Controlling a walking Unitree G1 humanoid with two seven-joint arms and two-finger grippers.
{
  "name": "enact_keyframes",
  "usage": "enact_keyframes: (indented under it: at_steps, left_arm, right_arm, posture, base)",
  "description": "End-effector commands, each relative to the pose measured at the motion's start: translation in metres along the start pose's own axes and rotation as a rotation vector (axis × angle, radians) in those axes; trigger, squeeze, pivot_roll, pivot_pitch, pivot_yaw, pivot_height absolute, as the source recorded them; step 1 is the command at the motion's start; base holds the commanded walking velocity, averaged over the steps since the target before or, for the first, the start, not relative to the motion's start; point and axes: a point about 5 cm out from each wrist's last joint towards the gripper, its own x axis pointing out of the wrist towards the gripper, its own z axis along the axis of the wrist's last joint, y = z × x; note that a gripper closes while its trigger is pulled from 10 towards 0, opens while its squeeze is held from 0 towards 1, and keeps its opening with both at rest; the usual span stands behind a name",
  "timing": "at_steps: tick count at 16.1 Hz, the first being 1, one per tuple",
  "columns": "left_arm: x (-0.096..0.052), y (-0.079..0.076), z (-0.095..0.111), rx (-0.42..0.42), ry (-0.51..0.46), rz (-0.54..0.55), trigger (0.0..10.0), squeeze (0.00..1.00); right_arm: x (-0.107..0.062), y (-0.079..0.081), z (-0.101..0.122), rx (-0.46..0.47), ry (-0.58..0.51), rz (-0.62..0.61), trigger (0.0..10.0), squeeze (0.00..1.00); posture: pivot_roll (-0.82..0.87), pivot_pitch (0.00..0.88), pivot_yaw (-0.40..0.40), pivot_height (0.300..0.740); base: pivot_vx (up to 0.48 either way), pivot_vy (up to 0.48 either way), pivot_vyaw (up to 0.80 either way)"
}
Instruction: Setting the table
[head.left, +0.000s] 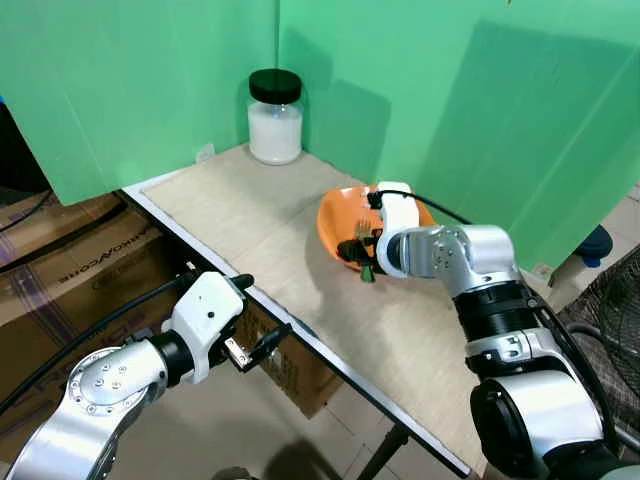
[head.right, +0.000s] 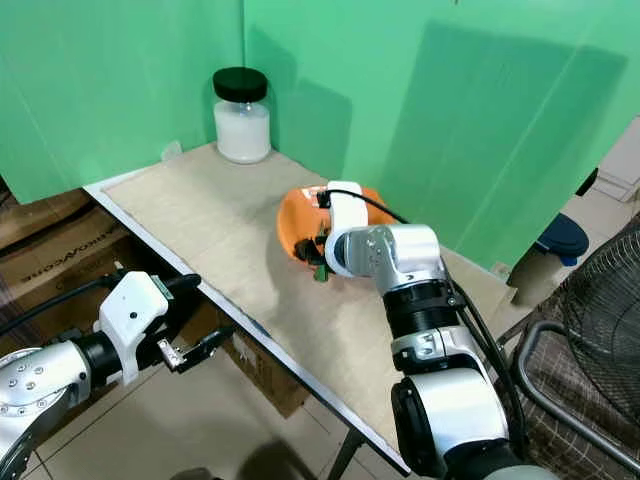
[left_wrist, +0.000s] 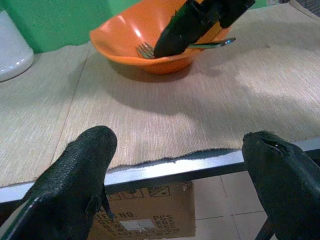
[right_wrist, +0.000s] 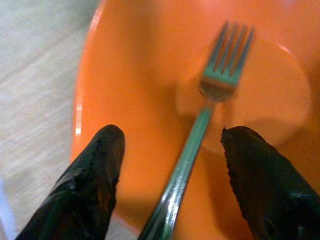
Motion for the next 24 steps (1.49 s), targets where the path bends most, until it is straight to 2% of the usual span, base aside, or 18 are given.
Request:
enact_keyframes:
  at_steps: [1, 7, 18, 22, 24]
  left_arm:
    - [0.001, -0.003, 0.006, 0.017, -0.025, -0.022, 10.0, 0.0]
    - [0.002, -0.004, 0.007, 0.019, -0.028, -0.021, 10.0, 0.0]
    - [0.005, -0.006, 0.007, 0.012, -0.029, -0.031, 10.0, 0.0]
    - [0.005, -0.004, 0.007, 0.014, -0.032, -0.026, 10.0, 0.0]
    - [0.007, -0.001, 0.008, 0.02, -0.038, -0.018, 10.0, 0.0]
  right_arm:
    - [-0.001, -0.003, 0.005, -0.019, -0.007, -0.025, 0.0, 0.0]
    - [0.005, -0.011, 0.006, -0.003, 0.002, -0.048, 0.0, 0.0]
    - [0.009, -0.015, 0.007, -0.021, 0.0, -0.057, 0.0, 0.0]
    - [0.007, -0.015, 0.013, -0.023, -0.03, -0.048, 0.0, 0.0]
    - [-0.002, -0.017, 0.026, -0.021, -0.111, -0.038, 0.0, 0.0]
  posture:
    - [0.14, 0.0, -0.096, 0.74]
    - [0.14, 0.0, -0.098, 0.74]
    - [0.13, 0.0, -0.1, 0.74]
    - [0.13, 0.0, -0.098, 0.74]
    - [0.12, 0.0, -0.094, 0.74]
  base:
    - [0.0, 0.0, 0.0]
    - [0.0, 0.0, 0.0]
    - [0.0, 0.0, 0.0]
    - [0.0, 0.0, 0.0]
    - [0.0, 0.0, 0.0]
